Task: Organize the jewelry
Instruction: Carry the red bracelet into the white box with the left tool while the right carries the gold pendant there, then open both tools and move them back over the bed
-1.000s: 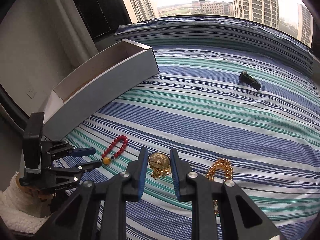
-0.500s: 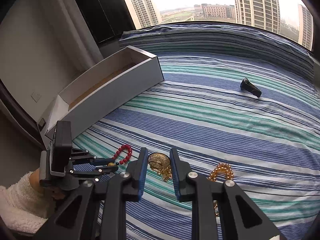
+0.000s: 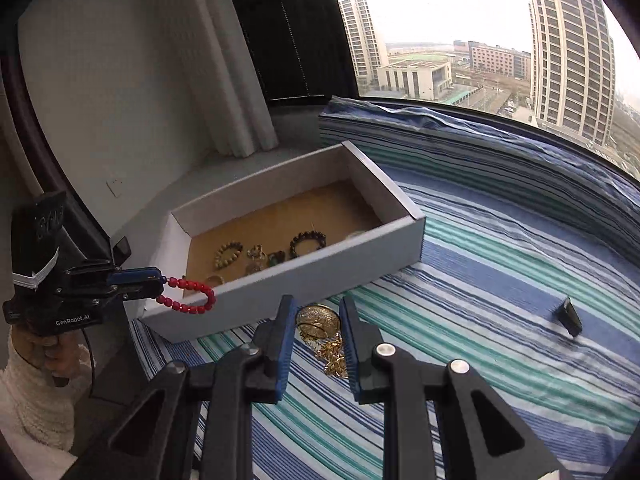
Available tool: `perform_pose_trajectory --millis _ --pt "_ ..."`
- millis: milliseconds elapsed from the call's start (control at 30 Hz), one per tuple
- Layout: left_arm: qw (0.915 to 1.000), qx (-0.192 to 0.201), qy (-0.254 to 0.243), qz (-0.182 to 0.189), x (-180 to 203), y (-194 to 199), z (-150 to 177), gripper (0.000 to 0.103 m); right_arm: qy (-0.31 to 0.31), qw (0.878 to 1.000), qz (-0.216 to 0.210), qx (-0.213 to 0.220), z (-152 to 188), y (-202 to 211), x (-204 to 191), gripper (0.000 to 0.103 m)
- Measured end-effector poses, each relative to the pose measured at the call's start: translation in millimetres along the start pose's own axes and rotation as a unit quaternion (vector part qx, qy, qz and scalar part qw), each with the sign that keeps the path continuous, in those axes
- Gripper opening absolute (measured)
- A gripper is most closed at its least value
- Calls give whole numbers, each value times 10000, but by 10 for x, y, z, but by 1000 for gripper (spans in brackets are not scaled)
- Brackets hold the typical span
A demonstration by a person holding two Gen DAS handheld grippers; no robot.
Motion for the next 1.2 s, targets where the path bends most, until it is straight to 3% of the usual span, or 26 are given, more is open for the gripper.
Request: perform_pose_trajectory --millis 267,533,567,600,633,667,733,933,1067,1200 --pt "9926 -350 902 -732 -1129 -568 -116 15 208 9973 -591 -374 -755 -1209 -552 23" --pt "9820 -649 1344 -1156 -1653 -983 116 17 683 9953 -400 -556 -1039 -2203 -910 24" --pt "9811 -642 1374 -1206 -1683 -980 118 26 684 9957 -329 -538 -1062 -2259 -920 24" --pt "9805 -623 1394 -1239 -1706 -962 106 32 677 9959 -303 -519 -1090 -2289 -930 34" --pt "9802 -569 1403 -1276 -1733 -931 87 47 641 9966 -272 -446 -1124 -2275 -923 47" --pt "9801 -490 1389 -1329 -1731 -876 71 54 584 9975 -237 -312 -1163 -2223 -916 47" --pt "9813 -300 1280 -1406 -1656 -721 25 66 493 9984 -271 -46 -1225 -2017 -911 47" --pt "9895 132 730 -1238 -984 -344 -54 87 602 9969 -301 410 -1156 -1162 -841 48" --pt "9965 204 292 -761 -212 -279 100 97 543 9982 -37 268 -706 -658 -619 52" --pt "9998 -59 -60 -204 628 -500 456 97 367 9985 410 2 36 -264 -220 52"
Point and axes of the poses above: each gripper's, at about its wrist camera, not at the fingertips, and y roughly against the way its jaws point, x to its right, z to its underside, the point moved 5 cm from there along -y, roughly the way its jaws point, and after that the axes turned 2 degrees about x, right-handed, at the moved point
